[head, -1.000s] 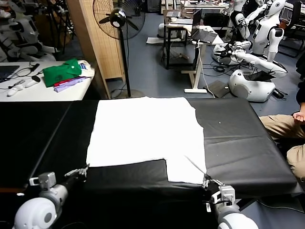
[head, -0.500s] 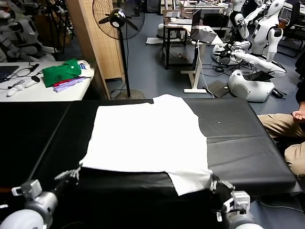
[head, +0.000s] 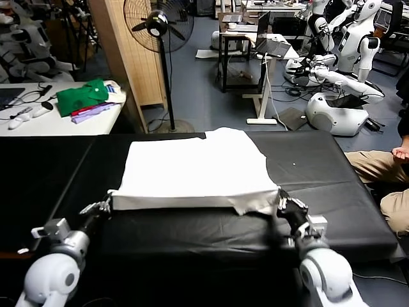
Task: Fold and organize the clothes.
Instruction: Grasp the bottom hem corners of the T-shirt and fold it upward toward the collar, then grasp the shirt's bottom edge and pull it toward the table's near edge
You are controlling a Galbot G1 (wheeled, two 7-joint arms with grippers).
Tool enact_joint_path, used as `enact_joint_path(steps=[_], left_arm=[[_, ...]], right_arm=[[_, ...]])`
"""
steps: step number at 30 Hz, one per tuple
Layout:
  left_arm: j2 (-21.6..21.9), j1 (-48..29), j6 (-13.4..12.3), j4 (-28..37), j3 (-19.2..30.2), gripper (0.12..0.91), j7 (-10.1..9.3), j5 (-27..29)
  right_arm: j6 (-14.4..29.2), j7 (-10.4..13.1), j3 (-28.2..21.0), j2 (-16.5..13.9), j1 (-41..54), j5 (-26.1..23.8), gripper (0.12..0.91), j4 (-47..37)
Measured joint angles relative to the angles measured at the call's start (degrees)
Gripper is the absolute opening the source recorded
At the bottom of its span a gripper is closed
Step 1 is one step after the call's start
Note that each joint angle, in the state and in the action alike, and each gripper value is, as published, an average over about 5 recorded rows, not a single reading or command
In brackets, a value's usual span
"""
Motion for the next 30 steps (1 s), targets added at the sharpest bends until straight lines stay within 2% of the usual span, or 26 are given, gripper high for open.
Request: enact_joint_path(steps=[6,11,13,15,19,21,24,27,30], left_arm=[[0.4,-5.6,-0.5,5.5,3.2,0.129,-0.07,3.2],[0.2,-9.7,-0.8,10.0,5.7,0.129,-0.12,4.6],[0.0,-10.9,-0.7,11.3,6.5,0.13,-0.19,5.0],[0.0,-11.8,-0.6,12.4,7.2,0.159,-0.24,5.2],[0.1,-12.5,-0.6,13.1,7.7,0.335,-0.08,5.3],[0.2,-12.5,-0.7,12.9,7.8,0.452,-0.02,5.2],[0.2,-12.3,-0.7,12.5,7.8,0.62,0.02,5.2],[0.2,-11.6,-0.5,12.0,7.7,0.749,0.1,4.9],[0.2,-10.6,0.3,11.1,7.1,0.792,0.19,3.0]], right_arm=[[2.5,-1.9,-3.3,-0.4,5.5,-2.1,0.12,-6.0],[3.4,-3.5,-4.5,-0.4,7.1,-2.5,0.127,-7.7],[2.8,-4.0,-4.4,-0.7,6.7,-1.9,0.173,-7.2],[1.9,-4.1,-4.0,-1.1,5.7,-0.8,0.27,-5.9],[0.5,-4.1,-2.6,-2.4,1.9,0.5,0.487,-1.4],[0.1,-4.0,-1.7,-3.0,-0.5,0.5,0.603,0.8],[-0.2,-4.0,-0.7,-3.5,-4.0,0.6,0.738,3.4],[-0.5,-4.1,-0.3,-3.6,-6.8,0.8,0.79,4.6],[-1.0,-3.9,-0.3,-3.2,-8.1,1.1,0.797,4.8]])
